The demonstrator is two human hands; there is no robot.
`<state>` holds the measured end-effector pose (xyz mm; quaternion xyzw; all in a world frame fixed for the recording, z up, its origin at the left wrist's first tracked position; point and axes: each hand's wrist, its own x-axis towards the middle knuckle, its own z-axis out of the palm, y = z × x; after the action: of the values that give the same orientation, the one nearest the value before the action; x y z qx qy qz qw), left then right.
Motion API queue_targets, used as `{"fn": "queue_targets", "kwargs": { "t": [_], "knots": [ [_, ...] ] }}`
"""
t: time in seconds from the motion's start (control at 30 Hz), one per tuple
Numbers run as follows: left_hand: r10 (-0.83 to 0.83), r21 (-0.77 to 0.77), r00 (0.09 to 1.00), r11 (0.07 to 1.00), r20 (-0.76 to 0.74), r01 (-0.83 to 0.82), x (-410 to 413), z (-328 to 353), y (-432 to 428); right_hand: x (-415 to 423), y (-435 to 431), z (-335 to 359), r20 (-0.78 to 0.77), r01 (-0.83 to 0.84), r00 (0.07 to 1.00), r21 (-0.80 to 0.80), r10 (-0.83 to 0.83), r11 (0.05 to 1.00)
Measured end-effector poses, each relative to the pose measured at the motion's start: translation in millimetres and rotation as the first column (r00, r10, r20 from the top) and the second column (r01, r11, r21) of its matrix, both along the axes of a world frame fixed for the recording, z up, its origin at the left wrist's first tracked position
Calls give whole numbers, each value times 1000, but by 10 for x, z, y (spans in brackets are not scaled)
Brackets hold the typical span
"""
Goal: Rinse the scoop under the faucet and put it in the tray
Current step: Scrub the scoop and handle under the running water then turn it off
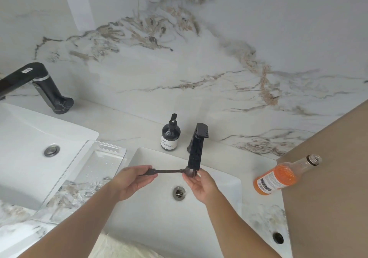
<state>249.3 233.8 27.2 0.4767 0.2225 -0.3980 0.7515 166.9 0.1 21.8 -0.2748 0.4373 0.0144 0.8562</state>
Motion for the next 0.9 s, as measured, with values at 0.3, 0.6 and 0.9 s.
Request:
{"fn": "queue_targets", "kwargs": {
  "t": [0.3,0.6,0.9],
  "knots": [
    [-269,158,963,950,-22,269,-251,-66,200,-124,-11,35,-36,-123,992,11,124,992],
    [-231,156,972,959,-49,236,-493,-302,-69,235,-408,1036,-310,-216,855,-942,416,-257],
    [-117,116,992,986,-42,121,-610,-263,59,-95,-231,764,-545,-273,666,-814,510,-513]
  ]
}}
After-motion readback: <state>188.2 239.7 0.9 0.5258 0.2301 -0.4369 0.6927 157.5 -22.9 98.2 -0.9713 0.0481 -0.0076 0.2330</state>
